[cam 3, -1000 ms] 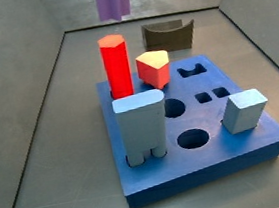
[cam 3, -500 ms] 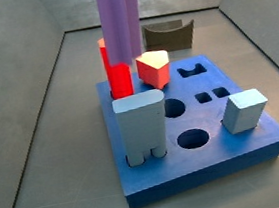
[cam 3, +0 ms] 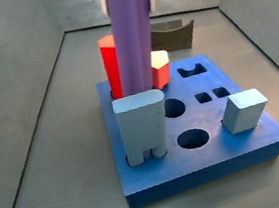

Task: Pick up the star object. Move up. Move to above the board. Insert the star object.
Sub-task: Insert the star object.

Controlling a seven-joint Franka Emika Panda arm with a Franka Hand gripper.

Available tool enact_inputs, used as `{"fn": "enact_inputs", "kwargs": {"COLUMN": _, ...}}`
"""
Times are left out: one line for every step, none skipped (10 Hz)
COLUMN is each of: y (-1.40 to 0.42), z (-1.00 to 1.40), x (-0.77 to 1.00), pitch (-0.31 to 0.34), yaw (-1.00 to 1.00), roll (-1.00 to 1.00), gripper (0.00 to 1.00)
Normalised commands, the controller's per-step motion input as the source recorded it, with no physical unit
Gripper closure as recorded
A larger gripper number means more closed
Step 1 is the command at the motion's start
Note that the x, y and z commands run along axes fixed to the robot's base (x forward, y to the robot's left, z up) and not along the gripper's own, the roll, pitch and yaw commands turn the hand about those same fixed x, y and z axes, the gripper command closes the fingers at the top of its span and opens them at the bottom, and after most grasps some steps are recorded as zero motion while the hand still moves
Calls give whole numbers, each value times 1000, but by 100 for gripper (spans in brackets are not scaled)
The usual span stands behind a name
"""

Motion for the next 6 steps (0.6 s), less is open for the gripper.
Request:
{"fn": "enact_inputs", "kwargs": {"y": 0, "z": -543, "x": 0, "pitch": 77, "yaw": -157, "roll": 71, "gripper": 100}}
{"fn": "enact_inputs", "kwargs": {"y": 0, "z": -677, "x": 0, "pitch": 47, "yaw": -111, "roll": 33, "gripper": 100}}
{"fn": "enact_inputs", "kwargs": {"y": 0, "z": -426, "x": 0, "pitch": 84, "yaw": -197, "roll": 0, "gripper": 100}}
{"fn": "enact_inputs", "kwargs": {"y": 0, "z": -106, "x": 0, "pitch": 40, "yaw": -377, "roll": -21, "gripper": 100}}
{"fn": "enact_inputs", "kwargs": {"y": 0, "z": -57, "x": 0, "pitch": 0, "yaw": -366, "roll": -49, "gripper": 100}}
{"fn": "enact_inputs", "kwargs": {"y": 0, "z": -66, "x": -3, "pitch": 6, "yaw": -337, "roll": -20, "gripper": 100}}
